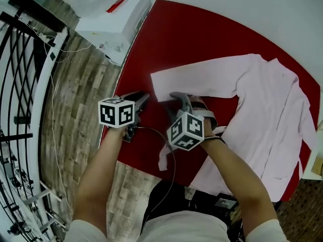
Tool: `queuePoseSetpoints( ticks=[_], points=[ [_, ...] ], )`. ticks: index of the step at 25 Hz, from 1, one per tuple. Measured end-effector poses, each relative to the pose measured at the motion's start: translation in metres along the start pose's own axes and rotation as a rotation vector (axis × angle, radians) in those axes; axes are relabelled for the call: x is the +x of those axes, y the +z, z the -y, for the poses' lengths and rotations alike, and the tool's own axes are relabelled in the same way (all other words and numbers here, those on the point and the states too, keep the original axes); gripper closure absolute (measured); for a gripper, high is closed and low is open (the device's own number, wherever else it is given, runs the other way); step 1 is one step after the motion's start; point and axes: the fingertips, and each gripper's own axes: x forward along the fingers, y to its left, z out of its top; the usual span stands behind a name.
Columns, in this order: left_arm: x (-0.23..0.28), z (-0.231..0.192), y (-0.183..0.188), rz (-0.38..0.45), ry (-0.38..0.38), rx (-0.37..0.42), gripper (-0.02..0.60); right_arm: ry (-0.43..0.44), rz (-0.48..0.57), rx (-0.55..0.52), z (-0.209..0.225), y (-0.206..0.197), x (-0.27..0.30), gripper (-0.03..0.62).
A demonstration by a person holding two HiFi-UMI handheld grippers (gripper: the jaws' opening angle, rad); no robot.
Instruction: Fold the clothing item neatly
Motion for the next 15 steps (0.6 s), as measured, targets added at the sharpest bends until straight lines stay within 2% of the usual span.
queuePoseSetpoints(
  ticks=[3,6,8,10,15],
  points=[
    [-0.005,-0.002,-0.001,0.019,-0.027,-0.042,0.503,0.02,-0.028,-0.044,-0.009,0.003,0.015,0.473],
    [-0.005,0.001,0.003,0.032,-0.064,-0.072,0.503,0.022,-0.056,-0.045,-0.01,0.002,0.025,0.474],
    [-0.004,0.003,0.004,0.038,-0.09,-0.095,0.502,0.009,-0.076,-0.033,-0.007,0.002,0.029,0.481],
    [-0.002,0.006,0.005,0.043,-0.129,-0.142,0.494,0.001,-0.087,-0.016,-0.004,0.002,0.031,0.554],
    [0.002,0.021,0.007,0.04,-0.252,-0.273,0.434,-0.022,-0.031,0.085,0.011,0.011,0.022,0.568]
  ],
)
